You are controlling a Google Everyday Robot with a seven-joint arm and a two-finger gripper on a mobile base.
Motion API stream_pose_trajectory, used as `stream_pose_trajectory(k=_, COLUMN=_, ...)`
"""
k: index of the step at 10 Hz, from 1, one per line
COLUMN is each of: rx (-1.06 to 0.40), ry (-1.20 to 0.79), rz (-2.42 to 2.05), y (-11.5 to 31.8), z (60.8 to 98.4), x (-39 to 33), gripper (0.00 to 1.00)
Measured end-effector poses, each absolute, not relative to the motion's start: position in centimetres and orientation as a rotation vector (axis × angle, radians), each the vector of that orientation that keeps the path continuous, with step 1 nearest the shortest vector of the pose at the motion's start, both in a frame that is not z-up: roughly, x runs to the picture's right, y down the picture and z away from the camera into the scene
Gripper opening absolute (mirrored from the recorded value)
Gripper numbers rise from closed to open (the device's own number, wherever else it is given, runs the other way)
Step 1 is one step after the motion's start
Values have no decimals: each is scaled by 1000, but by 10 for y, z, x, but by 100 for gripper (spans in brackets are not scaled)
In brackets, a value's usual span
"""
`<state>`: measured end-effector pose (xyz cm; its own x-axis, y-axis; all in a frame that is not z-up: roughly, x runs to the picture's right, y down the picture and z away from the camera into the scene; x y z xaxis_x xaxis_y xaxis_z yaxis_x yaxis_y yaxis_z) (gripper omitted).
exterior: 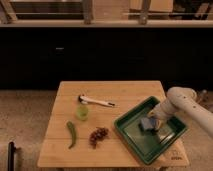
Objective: Wipe tray with sponge
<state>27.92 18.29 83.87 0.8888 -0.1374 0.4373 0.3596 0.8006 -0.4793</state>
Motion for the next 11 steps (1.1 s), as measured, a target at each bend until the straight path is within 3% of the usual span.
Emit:
stream_pose_trajectory(k=6, rx=-599, ry=-468, rz=-384, y=201, z=821, x=246, gripper=0)
stream_pose_trajectory(k=11, rx=-630, ry=-458, rz=-389, y=227, z=812, x=278, gripper=0)
